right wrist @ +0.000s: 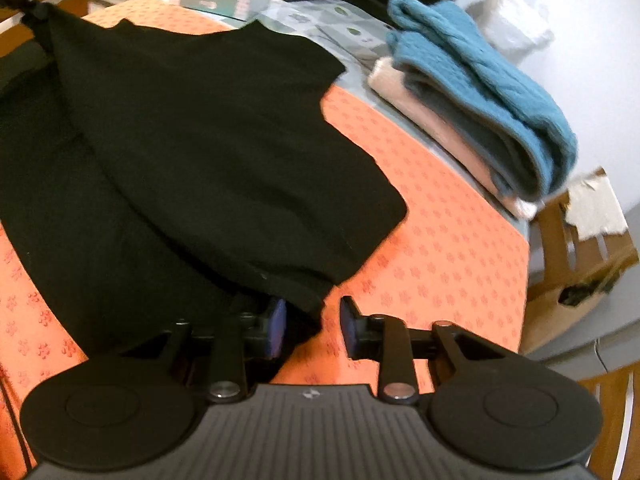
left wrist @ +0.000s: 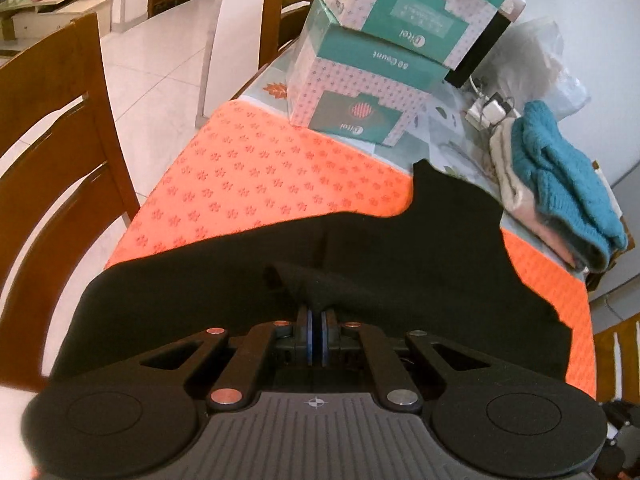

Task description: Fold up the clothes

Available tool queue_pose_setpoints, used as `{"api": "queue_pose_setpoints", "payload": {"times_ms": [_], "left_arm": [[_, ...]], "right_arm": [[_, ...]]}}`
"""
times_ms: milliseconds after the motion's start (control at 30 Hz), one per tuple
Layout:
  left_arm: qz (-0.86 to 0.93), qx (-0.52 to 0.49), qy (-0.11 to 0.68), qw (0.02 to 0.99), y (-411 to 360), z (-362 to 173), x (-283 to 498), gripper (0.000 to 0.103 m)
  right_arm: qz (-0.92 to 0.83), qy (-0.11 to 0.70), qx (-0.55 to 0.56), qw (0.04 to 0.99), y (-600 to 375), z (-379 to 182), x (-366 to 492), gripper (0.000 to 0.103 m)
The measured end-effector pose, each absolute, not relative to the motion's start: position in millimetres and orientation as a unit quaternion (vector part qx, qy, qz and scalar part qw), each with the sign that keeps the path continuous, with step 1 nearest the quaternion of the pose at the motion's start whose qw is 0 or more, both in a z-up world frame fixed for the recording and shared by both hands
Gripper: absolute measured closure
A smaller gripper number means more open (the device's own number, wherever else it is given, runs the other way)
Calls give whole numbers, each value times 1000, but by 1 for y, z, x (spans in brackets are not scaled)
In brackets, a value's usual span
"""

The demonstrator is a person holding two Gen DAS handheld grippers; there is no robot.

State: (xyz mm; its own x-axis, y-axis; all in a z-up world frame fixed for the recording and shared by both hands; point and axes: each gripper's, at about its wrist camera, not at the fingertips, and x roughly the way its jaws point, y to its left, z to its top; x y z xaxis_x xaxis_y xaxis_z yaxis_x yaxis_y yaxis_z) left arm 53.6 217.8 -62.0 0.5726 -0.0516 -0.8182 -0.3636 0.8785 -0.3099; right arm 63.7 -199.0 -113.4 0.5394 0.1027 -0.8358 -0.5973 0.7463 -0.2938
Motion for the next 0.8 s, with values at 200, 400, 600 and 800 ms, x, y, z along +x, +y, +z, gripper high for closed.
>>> {"api": "queue_pose_setpoints", "payload": {"times_ms": [200, 400, 600, 800], "left_arm": [[86, -215, 443, 866, 216, -53, 57, 96], [91, -214, 506, 830, 225, -97, 52, 95], [74, -224, 513, 825, 231, -106, 33, 86], [51, -265, 455, 849, 244, -91, 20, 60]], "right_arm": [[172, 425, -254, 852, -220, -99, 60, 101], [168, 460, -262, 831, -231, -120, 46, 103], [167, 467, -238, 835, -238, -112, 47, 102], [186, 460, -189, 847, -239, -87, 76, 98]]}}
